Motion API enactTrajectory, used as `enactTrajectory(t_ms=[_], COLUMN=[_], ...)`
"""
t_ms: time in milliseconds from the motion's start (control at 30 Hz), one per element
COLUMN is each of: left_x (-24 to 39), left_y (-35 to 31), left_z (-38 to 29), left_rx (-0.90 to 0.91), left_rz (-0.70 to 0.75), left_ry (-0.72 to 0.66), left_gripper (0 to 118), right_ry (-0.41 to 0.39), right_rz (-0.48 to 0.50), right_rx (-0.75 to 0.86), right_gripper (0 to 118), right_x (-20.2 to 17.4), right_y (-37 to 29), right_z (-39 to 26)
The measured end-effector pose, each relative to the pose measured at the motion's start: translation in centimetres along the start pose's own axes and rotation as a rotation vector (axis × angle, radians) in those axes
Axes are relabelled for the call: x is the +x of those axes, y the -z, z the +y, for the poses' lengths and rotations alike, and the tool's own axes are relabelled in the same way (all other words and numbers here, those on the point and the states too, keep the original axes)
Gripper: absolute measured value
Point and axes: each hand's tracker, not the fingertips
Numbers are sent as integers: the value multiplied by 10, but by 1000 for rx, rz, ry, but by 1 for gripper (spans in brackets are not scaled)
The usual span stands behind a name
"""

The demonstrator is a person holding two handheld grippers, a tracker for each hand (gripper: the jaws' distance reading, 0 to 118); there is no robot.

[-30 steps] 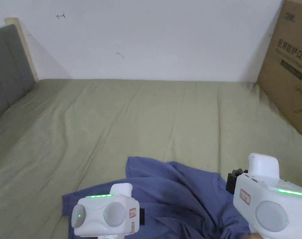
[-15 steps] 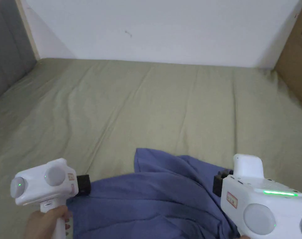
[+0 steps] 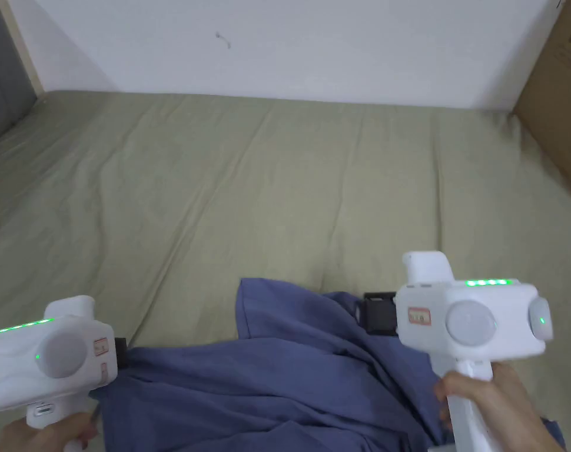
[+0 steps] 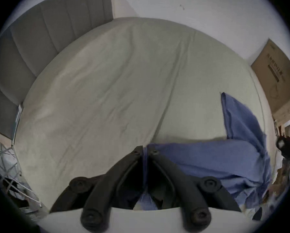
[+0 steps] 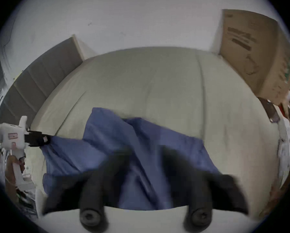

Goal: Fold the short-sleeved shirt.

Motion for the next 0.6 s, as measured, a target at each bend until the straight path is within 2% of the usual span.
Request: enactTrajectory(t_ms=[33,67,100,267,333,400,433,467,533,567,600], left_x=[1,2,2,4,4,4,4,3,2,2,2], left_y=[-4,-8,-10,-10,-10,-9,-9,-9,-8,-8,-9], left_z=[2,3,3,7,7,7,7,7,7,7,6], left_rx=[11,13,24,27,24,22,21,17,9,2,4], left_rz=[-3,-2,-3,-8,-14,-11,-10,-9,-13,-9,-8], left_ry=[8,14,21,18,12,18,21,21,13,8,5], left_gripper=[3,3,3,3,3,3,3,3,3,3,3], right_ry=[-10,-7,6,93,33,-72,-65,-65,-159,-197,-233], right_rz=[-10,-53,-66,51,17,-29,-47,-47,-98,-132,-192], right_rx=[-29,-62,-73,-212,-273,-239,-232,-229,-221,-206,-184], right_gripper=[79,88,87,87,86,85,85,81,56,33,2], right_x=[7,10,14,32,26,14,9,6,1,-2,-4], right_y=[16,29,42,97,111,112,106,102,97,93,90], right_z=[14,25,35,50,39,33,33,34,36,36,36])
